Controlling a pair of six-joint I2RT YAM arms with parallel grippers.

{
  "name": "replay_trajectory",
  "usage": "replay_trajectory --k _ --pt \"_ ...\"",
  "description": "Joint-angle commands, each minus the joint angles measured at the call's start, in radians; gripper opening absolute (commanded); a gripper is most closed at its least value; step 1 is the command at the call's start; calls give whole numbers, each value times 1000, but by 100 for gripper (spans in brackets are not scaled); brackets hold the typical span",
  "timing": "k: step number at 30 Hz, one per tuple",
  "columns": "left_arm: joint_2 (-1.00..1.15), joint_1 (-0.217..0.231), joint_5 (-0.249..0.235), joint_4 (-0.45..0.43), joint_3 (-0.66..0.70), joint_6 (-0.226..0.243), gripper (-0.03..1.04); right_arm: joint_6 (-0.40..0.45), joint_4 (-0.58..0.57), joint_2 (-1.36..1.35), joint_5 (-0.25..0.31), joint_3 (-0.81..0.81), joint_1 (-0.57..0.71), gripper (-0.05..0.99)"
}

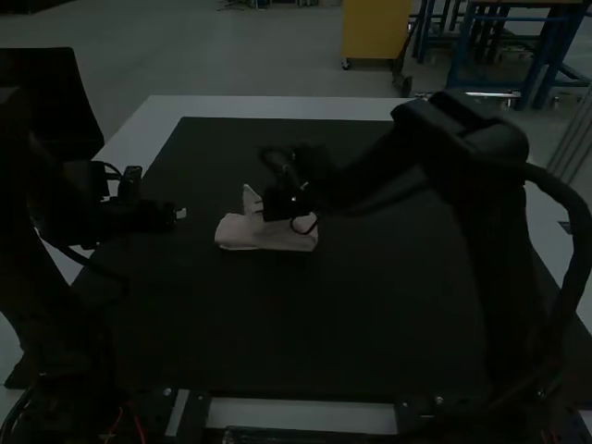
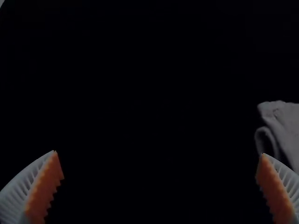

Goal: Fold the towel.

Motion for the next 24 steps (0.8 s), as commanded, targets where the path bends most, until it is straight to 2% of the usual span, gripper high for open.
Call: replay_trajectory --k 1,5,9,12,15,19,21,23,24 --pt "-40 11 2 -4 -17 14 97 23 15 11 -18 49 27 -2" --pt "-73 11 2 -4 -25 10 97 33 15 19 -23 58 44 -1" --pt "-121 20 2 -3 -35 7 97 69 20 19 -27 63 57 25" --pt "-158 43 1 -1 -40 2 97 72 23 17 -26 69 66 54" --pt "-181 67 1 0 -49 1 97 76 58 9 -27 67 69 58" --pt "-187 84 1 -6 -55 1 97 101 121 -14 -30 61 61 55" --pt "-187 86 1 -6 -61 -1 97 101 143 -26 -37 48 58 33" --pt "-187 84 1 -4 -68 -1 97 101 182 -38 -61 18 46 1" --pt "-187 83 1 -4 -68 -1 97 103 204 -43 -63 3 37 -2"
